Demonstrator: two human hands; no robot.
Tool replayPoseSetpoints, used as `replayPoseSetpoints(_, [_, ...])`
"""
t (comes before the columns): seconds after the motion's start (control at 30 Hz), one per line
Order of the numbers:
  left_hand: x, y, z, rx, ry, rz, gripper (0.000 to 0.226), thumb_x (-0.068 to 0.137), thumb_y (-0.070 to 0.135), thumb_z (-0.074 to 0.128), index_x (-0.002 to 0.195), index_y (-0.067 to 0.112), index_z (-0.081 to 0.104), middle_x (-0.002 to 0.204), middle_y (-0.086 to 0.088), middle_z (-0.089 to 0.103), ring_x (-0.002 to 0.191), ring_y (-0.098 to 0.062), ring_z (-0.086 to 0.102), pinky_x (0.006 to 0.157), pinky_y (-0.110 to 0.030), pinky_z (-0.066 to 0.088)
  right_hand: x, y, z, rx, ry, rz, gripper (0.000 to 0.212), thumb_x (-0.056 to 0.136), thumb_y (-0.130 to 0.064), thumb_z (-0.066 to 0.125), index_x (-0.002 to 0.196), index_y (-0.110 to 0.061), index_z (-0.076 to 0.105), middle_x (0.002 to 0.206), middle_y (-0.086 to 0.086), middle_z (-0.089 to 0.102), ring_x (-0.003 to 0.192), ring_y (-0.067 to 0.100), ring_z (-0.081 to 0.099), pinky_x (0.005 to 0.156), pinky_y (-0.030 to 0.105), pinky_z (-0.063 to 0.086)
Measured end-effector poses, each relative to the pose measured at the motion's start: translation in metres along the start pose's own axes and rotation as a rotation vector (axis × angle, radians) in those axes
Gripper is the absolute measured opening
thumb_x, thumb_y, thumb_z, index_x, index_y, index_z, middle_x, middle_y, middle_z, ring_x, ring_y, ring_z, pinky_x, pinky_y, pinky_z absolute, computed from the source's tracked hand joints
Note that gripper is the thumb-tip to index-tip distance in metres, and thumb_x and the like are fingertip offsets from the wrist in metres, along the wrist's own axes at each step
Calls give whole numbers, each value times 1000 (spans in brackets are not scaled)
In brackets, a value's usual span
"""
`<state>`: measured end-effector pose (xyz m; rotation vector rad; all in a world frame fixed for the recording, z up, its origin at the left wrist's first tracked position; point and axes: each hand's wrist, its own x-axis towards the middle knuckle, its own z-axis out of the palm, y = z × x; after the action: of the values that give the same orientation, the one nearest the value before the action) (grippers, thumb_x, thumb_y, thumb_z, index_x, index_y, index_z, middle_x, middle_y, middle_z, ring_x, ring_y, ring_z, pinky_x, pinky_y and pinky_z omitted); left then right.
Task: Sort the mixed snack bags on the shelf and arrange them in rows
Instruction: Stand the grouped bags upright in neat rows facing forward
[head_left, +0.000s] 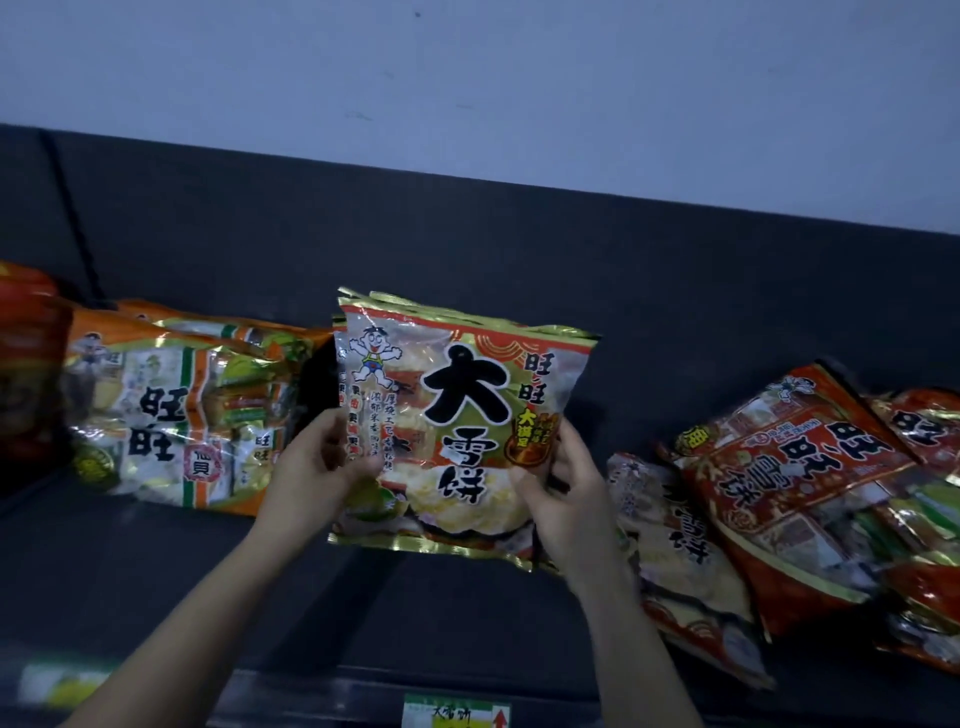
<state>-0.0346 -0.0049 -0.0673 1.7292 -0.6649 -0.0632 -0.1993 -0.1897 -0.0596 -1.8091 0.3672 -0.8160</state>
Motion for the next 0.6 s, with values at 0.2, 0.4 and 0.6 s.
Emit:
replayPoseSetpoints(0.2, [3, -24, -12, 78, 40, -56, 36, 83, 6, 71, 103, 33, 57, 97, 8, 68, 90, -12, 65, 81, -41, 56, 10, 16, 37, -147, -18, 59, 68, 92, -14, 64, 150, -29, 32, 137, -8, 54, 121, 2, 53, 103, 29, 48])
replayPoseSetpoints(0.4, [15, -38, -16, 203, 6, -126, 53, 84, 17, 73, 132, 18, 52, 114, 0, 66, 105, -21, 62, 92, -44, 52, 18, 28, 54, -309, 0, 96, 68, 93, -19, 61, 151, -35, 28, 136, -10, 55, 122, 9, 54, 102, 37, 48])
replayPoseSetpoints(0.6, [17, -45, -11, 214, -10, -126, 52, 88, 16, 68, 135, 16, 47, 112, 5, 61, 102, -17, 57, 85, -34, 48, 22, 30, 61, -389, 12, 137, 69, 95, -20, 58, 151, -41, 25, 122, -15, 62, 110, 7, 60, 94, 31, 51])
